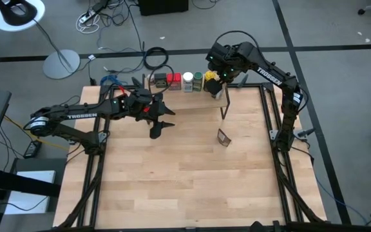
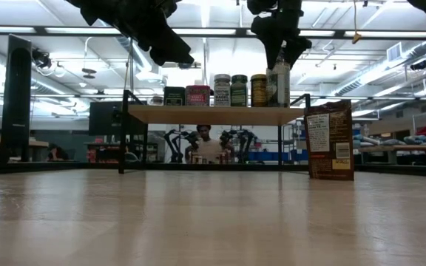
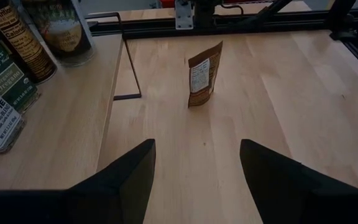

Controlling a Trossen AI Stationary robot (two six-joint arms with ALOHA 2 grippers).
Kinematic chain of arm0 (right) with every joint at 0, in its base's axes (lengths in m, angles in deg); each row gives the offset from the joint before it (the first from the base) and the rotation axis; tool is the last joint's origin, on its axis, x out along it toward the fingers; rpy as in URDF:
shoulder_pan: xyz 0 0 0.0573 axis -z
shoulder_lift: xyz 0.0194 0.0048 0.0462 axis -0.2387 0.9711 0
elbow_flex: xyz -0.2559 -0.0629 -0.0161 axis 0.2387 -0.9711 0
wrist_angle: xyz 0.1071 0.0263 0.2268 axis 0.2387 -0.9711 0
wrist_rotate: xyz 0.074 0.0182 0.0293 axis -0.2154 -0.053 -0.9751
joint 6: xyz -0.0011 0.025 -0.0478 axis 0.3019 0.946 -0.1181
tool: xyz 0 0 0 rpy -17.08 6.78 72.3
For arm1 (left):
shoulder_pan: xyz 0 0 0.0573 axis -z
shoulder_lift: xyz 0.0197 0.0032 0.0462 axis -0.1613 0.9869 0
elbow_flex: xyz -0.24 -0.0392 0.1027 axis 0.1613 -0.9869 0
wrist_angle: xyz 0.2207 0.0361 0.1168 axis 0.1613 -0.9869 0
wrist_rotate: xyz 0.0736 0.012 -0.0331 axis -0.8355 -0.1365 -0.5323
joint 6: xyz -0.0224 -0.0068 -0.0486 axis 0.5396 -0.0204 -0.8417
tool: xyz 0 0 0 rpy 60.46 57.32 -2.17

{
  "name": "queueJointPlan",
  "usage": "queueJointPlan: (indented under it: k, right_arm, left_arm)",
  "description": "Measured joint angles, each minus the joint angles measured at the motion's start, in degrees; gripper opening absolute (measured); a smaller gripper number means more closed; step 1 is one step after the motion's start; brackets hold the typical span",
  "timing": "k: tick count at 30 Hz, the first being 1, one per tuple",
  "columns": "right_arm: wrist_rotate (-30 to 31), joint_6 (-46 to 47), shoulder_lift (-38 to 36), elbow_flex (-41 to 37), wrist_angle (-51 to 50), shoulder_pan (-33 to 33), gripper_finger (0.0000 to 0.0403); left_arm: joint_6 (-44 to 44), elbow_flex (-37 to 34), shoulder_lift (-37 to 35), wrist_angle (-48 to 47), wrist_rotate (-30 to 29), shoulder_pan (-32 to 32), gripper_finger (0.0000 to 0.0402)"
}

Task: Shelf spices
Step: Put the brown seasoning bottle on the shelf

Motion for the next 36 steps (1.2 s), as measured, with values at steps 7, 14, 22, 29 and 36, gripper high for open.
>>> queueJointPlan:
  k: [7, 14, 22, 29, 36]
  right_arm:
    - [0.46, -0.27, 0.00, -0.02, 0.01, -0.12, 0.0332]
    - [3.46, -1.98, -0.59, -0.04, -0.04, -0.64, 0.0336]
    - [4.28, -1.86, -1.07, 2.96, -0.07, -3.00, 0.0329]
    - [4.87, -3.06, -1.07, 3.72, -0.07, -7.30, 0.0315]
    - [6.80, -3.02, -0.94, 1.94, -0.08, -12.91, 0.0192]
  left_arm:
    - [0.04, 0.00, 0.00, 0.00, 0.00, 0.00, 0.0239]
    - [0.07, 0.00, 0.00, -0.02, 0.01, 0.00, 0.0239]
    - [0.09, 0.00, 0.00, -0.02, 0.02, 0.00, 0.0239]
    - [-0.15, 0.00, 0.00, -0.05, 0.02, 0.00, 0.0239]
    - [-0.66, 0.00, 0.00, 0.20, 0.02, 0.00, 0.0239]
